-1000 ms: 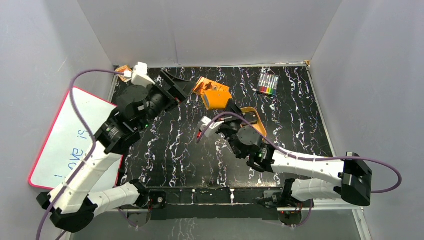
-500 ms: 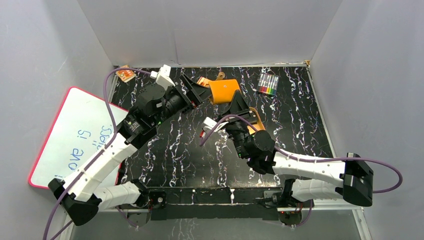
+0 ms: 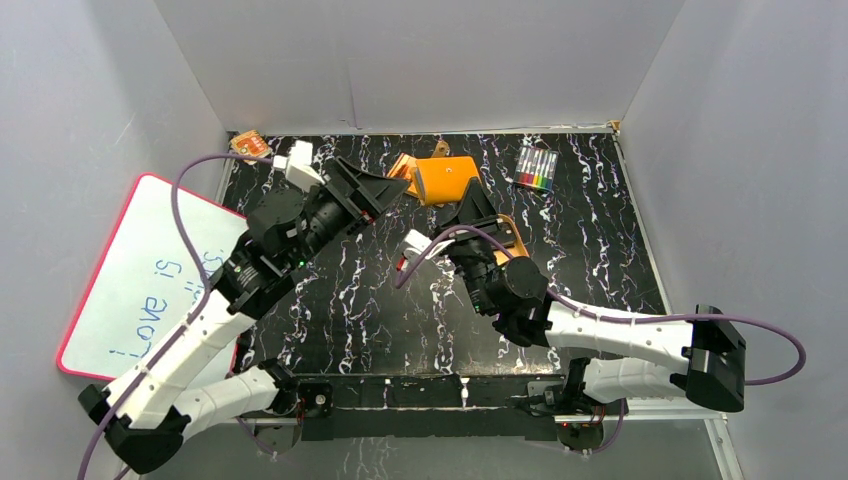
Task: Put the credit cards into the card holder
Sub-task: Close the card holder.
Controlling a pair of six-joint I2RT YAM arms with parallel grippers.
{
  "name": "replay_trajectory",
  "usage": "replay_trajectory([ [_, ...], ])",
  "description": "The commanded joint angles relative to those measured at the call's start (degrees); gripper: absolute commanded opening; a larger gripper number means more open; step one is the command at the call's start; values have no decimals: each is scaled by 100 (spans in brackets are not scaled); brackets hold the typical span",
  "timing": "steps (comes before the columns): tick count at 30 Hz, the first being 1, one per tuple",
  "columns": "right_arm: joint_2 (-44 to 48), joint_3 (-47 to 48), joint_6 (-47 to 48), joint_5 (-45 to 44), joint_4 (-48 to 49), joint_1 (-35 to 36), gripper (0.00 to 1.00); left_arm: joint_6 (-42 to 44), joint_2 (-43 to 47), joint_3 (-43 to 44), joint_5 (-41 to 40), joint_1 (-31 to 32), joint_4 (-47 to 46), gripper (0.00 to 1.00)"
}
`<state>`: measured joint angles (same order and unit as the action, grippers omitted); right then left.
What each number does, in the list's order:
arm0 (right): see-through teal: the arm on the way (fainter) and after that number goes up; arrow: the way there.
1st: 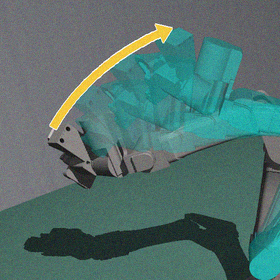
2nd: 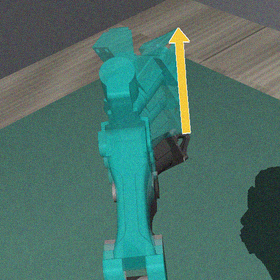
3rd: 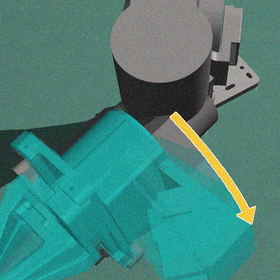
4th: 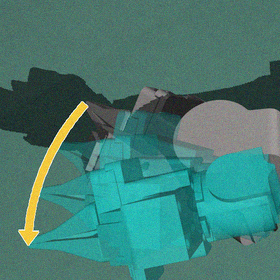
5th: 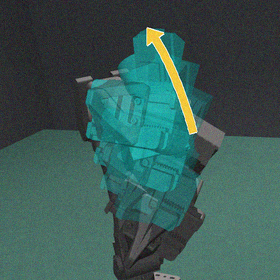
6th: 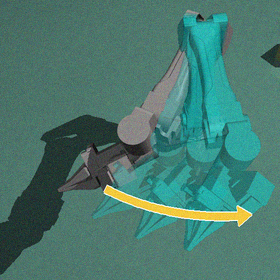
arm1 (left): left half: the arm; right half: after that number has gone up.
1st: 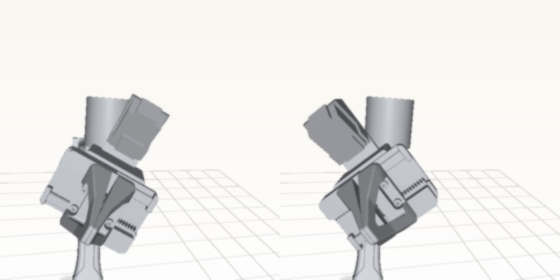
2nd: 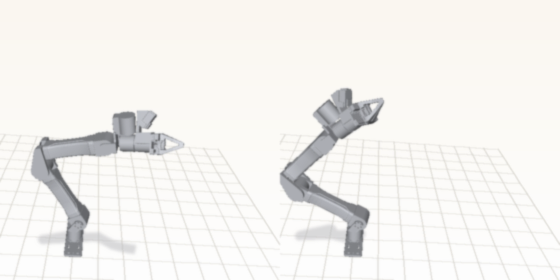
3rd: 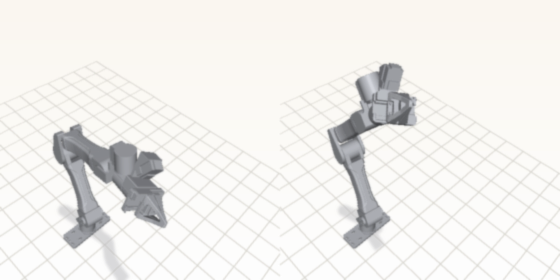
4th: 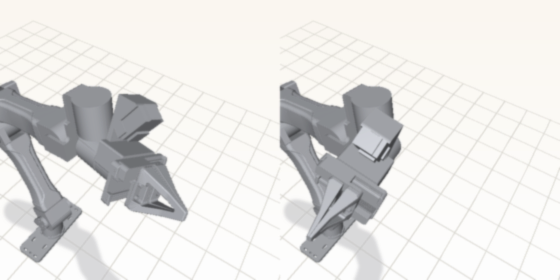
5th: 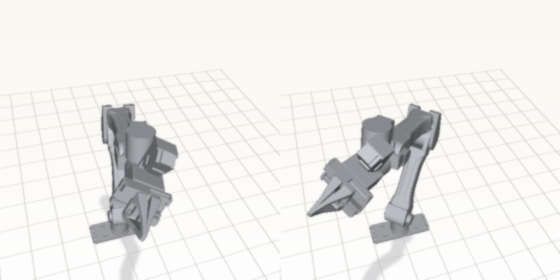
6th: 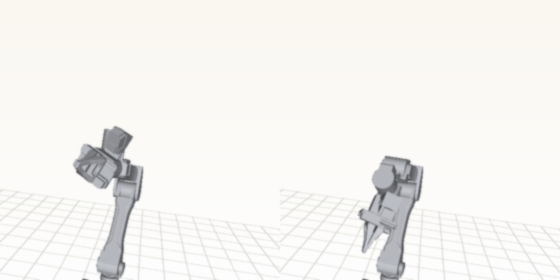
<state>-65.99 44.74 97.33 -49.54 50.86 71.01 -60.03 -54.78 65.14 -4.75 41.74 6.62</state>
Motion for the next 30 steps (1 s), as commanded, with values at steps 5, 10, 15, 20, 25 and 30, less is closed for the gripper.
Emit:
replay_trajectory([
  [5,-274,638,-390,-191,-52,150,0,45,62,62,22,0,-342,93],
  [10,-535,879,-431,-262,-91,276,0,121,-56,87,159,0,-627,93],
  [15,-690,1025,-510,-325,-111,331,0,114,-219,85,366,1,-634,91],
  [20,-737,1075,-565,-386,-112,352,0,76,-65,-124,220,1,-741,73],
  [25,-744,1106,-587,-445,-118,378,0,111,41,-254,145,-1,-834,53],
  [30,-786,1209,-703,-526,-173,478,0,121,-21,-296,193,-5,-877,44],
])
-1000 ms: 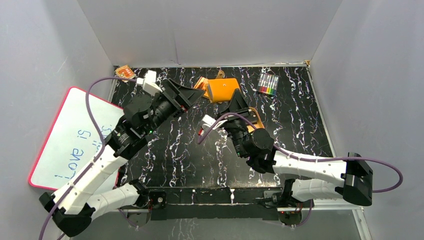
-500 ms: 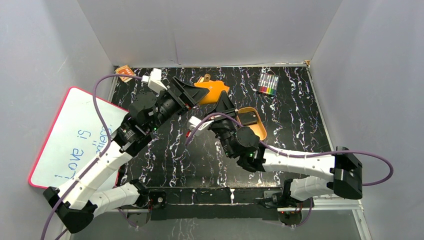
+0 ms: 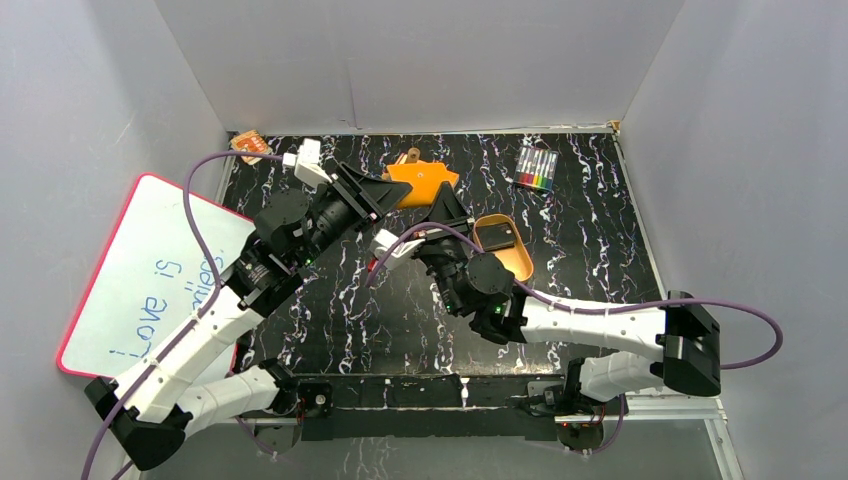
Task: Put the credit cards into the card holder
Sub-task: Close the card holder.
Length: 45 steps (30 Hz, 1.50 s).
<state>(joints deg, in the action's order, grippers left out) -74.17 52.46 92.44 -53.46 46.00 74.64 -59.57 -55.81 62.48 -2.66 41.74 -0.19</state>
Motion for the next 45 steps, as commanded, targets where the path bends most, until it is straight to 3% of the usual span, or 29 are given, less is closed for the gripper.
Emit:
replay_trajectory([
  [1,23,451,-221,-146,306,148,0,75,73,-38,-5,-3,-210,45],
  [4,-4,496,-218,-177,304,202,0,79,45,-51,11,-2,-232,51],
  [7,-19,516,-218,-186,304,223,0,83,44,-68,28,-1,-233,49],
  [9,-23,520,-226,-190,307,223,0,96,49,-90,32,1,-230,40],
  [13,3,543,-346,-252,331,226,0,193,113,-99,-30,-2,-119,4],
  [14,34,581,-495,-286,167,229,2,229,139,-83,-80,-1,-53,0],
  [15,83,661,-820,-313,-302,230,13,272,176,-66,-145,-4,68,0],
  [17,228,979,-1963,-237,-1858,235,45,399,299,-32,-292,-2,325,0],
  [19,363,1452,-3509,146,-3697,231,65,574,407,25,-460,-6,591,0],
  [23,383,2499,-5609,1395,-6295,218,73,896,550,269,-989,-8,1364,0],
  [26,321,3090,-6614,2345,-7048,125,73,1114,679,371,-1202,-9,1855,0],
  [31,219,3722,-7709,4011,-7207,-827,73,1484,1021,87,-914,-14,2008,0],
  [33,195,3866,-8375,5343,-6961,-1896,72,1675,1124,-75,-692,-14,2291,0],
  [36,279,3618,-9210,6457,-6324,-2875,71,1812,1237,-347,-245,-9,2454,0],
  [40,749,2279,-10152,6796,-4782,-3392,71,1929,1321,-690,644,-11,2179,0],
  [45,928,1889,-10705,7470,-5151,-4137,71,1971,1222,-1136,1804,-13,1639,0],
])
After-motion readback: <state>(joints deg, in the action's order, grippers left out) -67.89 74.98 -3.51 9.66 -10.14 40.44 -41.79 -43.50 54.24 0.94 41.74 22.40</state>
